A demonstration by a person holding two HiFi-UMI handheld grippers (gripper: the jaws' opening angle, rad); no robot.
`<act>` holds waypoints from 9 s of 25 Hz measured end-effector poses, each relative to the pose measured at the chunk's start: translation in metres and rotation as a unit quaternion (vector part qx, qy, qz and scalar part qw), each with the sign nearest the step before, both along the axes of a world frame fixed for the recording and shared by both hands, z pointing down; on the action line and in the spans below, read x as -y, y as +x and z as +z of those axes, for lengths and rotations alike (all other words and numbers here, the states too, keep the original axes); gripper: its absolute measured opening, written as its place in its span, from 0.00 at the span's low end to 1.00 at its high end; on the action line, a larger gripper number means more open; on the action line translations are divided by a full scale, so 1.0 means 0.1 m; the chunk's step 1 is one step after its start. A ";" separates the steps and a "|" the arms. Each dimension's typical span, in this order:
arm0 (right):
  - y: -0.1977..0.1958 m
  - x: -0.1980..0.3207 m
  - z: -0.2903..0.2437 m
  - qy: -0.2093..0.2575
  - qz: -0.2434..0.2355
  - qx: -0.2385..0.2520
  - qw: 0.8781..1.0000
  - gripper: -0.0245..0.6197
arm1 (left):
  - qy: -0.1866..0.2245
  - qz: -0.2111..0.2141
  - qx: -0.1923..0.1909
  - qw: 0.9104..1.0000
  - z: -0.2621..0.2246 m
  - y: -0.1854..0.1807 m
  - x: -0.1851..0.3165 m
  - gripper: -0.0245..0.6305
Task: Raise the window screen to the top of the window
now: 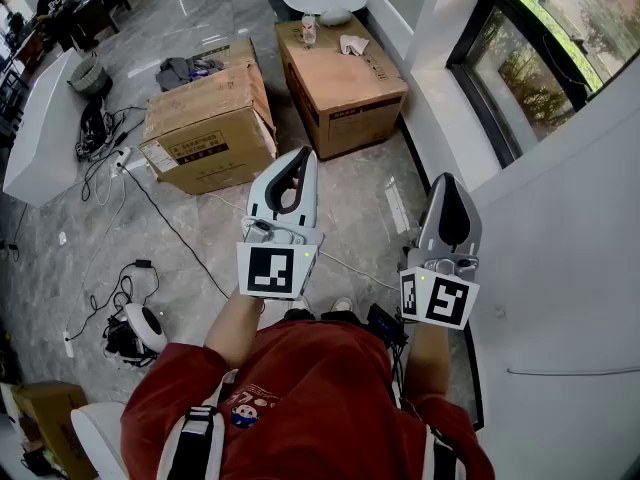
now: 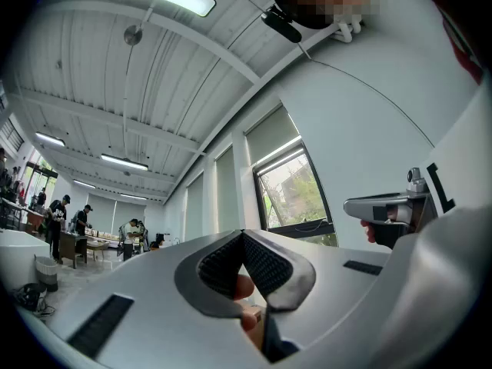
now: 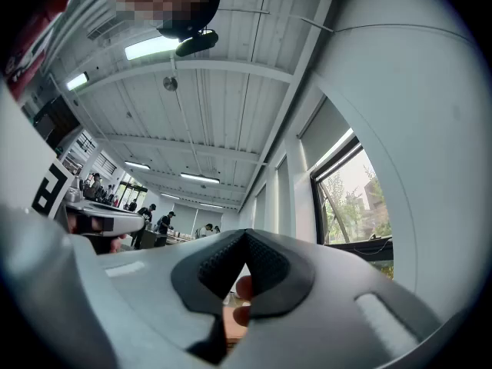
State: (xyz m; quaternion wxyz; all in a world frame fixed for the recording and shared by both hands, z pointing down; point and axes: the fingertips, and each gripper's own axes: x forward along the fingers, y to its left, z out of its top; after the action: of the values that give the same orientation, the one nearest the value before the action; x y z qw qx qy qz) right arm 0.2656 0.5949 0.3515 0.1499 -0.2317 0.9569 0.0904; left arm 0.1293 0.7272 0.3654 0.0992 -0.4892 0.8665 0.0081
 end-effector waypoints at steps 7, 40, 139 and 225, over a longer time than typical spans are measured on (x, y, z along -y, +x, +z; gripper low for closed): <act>0.25 0.25 0.00 0.001 0.010 0.002 1.000 0.05 | 0.003 0.013 0.012 1.000 -0.04 0.24 0.30 0.04; 0.30 1.36 0.28 0.007 0.054 -0.004 0.999 0.05 | -0.001 0.039 -0.005 0.999 0.31 0.09 1.46 0.04; -1.32 7.85 0.18 -0.032 0.552 -0.045 0.832 0.05 | -0.006 0.510 0.044 0.859 0.13 -1.96 9.86 0.05; -0.53 8.81 0.88 0.002 0.440 -0.684 0.581 0.39 | -0.226 0.386 0.621 0.643 0.56 -1.89 11.05 0.23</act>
State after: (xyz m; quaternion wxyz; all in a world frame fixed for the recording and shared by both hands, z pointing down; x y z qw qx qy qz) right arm 0.2124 -0.2858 0.4397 -0.6071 -0.4938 0.5562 0.2795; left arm -0.0593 -0.3775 0.4218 0.4879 -0.6770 0.3087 -0.4564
